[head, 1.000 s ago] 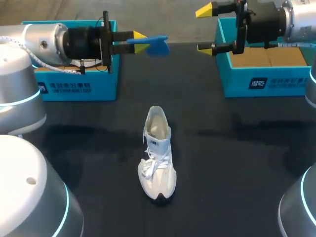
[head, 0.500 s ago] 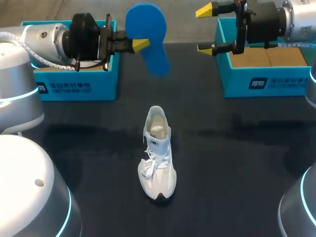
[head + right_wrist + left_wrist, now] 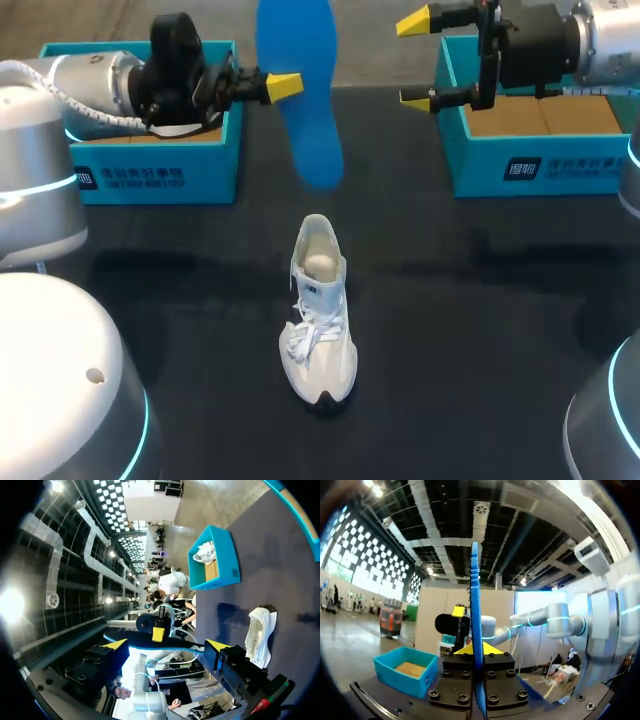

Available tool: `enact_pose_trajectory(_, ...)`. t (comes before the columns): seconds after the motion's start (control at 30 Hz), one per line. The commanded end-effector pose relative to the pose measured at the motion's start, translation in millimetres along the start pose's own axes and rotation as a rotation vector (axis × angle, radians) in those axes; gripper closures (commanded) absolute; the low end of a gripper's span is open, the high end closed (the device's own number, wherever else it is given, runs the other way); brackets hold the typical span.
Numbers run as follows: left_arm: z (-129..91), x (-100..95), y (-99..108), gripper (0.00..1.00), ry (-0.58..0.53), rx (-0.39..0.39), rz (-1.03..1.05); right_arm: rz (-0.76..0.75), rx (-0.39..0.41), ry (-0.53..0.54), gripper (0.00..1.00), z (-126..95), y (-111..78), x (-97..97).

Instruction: Take the shoe out of the shoebox, open the shoe tongue, remove and reinsert the insole, then place the shoe into the shoebox

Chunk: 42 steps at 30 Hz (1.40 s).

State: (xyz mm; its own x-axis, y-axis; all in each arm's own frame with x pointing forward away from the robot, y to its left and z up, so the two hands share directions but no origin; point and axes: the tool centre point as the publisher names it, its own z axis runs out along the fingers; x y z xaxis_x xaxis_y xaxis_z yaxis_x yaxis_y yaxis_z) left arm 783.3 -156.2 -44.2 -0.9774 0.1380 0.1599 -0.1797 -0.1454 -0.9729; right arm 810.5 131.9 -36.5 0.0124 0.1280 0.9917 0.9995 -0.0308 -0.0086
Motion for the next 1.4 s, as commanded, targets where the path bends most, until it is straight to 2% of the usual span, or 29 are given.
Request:
enact_pose_trajectory(0.03, -0.8, -1.3, 3.2, 1.0, 0.0, -0.073, -0.602, 0.001, 0.001, -0.001, 0.0, 1.8, 1.2, 0.0)
enact_pose_trajectory(0.1, -1.5, -2.8, 5.9, 1.0, 0.002, -0.1, -0.706, 0.001, 0.001, -0.001, 0.0, 1.8, 1.2, 0.0)
enact_pose_trajectory(0.17, -1.8, -2.9, 7.4, 1.0, 0.006, -0.088, -0.844, 0.001, 0.001, -0.001, 0.0, 1.8, 1.2, 0.0)
enact_pose_trajectory(0.23, -1.1, -4.7, 4.6, 1.0, -0.026, -0.022, -0.92, 0.001, 0.001, -0.001, 0.0, 1.8, 1.2, 0.0)
enact_pose_trajectory(0.3, -2.1, -2.8, 2.3, 1.0, -0.002, -0.016, -1.047, 0.001, 0.001, -0.001, 0.0, 1.8, 1.2, 0.0)
enact_pose_trajectory(0.97, -2.1, -2.8, 2.3, 1.0, -0.002, -0.016, -1.047, 0.001, 0.001, -0.001, 0.0, 1.8, 1.2, 0.0)
enact_pose_trajectory(1.1, -2.8, -4.2, 6.5, 1.0, 0.007, -0.035, -1.121, 0.001, 0.001, -0.001, 0.0, 1.8, 1.2, 0.0)
enact_pose_trajectory(1.4, -1.6, -7.2, 11.3, 1.0, 0.011, -0.006, -1.173, 0.001, 0.001, -0.001, 0.0, 1.8, 1.2, 0.0)
